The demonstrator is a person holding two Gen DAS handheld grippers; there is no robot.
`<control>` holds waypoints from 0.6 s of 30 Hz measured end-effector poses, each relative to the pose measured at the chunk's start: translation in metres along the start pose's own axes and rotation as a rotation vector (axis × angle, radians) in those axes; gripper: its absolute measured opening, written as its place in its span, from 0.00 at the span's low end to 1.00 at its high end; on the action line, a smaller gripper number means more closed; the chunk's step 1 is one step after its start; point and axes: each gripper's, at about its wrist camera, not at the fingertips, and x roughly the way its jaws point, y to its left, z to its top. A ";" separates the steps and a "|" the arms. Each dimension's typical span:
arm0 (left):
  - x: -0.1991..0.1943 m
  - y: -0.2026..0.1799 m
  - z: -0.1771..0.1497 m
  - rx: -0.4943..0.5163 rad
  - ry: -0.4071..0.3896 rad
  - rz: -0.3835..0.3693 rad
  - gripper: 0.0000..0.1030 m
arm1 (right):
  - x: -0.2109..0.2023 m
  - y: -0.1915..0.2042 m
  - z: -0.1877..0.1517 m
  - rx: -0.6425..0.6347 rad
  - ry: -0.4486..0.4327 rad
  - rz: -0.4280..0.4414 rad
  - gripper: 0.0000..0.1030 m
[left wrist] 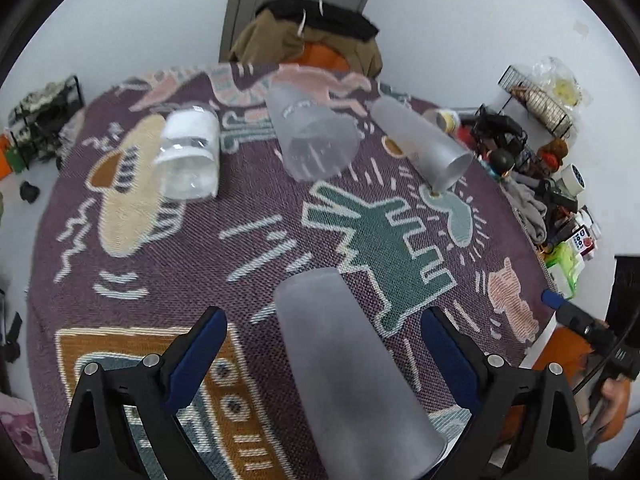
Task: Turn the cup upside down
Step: 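Close the left gripper on the cup's base while the right gripper releases it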
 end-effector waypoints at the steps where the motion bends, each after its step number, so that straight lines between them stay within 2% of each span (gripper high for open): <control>1: 0.005 0.001 0.003 -0.012 0.027 -0.001 0.88 | 0.001 -0.005 -0.002 0.004 0.003 -0.008 0.86; 4: 0.019 0.007 0.011 -0.068 0.115 -0.030 0.86 | 0.002 -0.015 -0.006 0.008 0.005 -0.018 0.86; 6: 0.028 0.009 0.016 -0.093 0.164 -0.010 0.85 | 0.003 -0.020 -0.009 0.005 0.002 -0.025 0.86; 10: 0.043 0.007 0.023 -0.097 0.237 0.010 0.85 | 0.006 -0.025 -0.015 -0.010 -0.002 -0.025 0.86; 18: 0.073 -0.004 0.032 -0.050 0.379 0.095 0.82 | 0.019 -0.016 -0.020 -0.069 0.000 -0.026 0.86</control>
